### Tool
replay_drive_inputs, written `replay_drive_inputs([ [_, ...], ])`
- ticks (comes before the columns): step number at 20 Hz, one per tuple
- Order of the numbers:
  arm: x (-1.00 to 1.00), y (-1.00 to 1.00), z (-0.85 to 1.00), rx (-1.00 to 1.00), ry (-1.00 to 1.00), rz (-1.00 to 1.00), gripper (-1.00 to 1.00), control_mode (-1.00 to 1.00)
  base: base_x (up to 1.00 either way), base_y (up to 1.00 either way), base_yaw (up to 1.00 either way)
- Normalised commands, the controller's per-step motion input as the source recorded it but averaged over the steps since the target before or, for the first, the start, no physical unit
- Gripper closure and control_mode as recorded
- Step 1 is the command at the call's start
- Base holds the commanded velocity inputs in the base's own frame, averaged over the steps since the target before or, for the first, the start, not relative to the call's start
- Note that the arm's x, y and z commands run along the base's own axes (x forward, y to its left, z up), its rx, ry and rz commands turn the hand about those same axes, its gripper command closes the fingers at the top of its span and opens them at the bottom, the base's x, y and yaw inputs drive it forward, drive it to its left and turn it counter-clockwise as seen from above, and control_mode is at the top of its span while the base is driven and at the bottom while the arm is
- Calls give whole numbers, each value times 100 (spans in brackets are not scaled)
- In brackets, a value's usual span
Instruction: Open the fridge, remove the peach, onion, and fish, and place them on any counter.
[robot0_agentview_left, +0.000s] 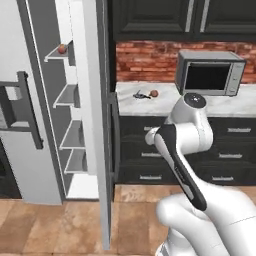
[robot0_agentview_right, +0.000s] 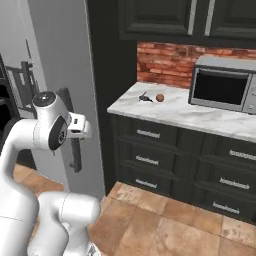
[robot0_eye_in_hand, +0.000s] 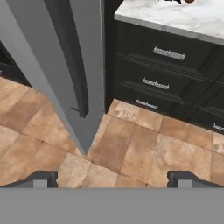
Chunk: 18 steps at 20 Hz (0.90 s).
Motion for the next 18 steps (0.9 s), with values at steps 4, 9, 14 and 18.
replay_drive_inputs([
  [4,0,0,0,0,0,0,-100,100,-51,100,-46],
  [9,0,0,0,0,0,0,-100,100,-12,100,-39],
  [14,0,0,0,0,0,0,-100,100,31,100,-31],
  [18,0,0,0,0,0,0,-100,100,66,98,-21],
])
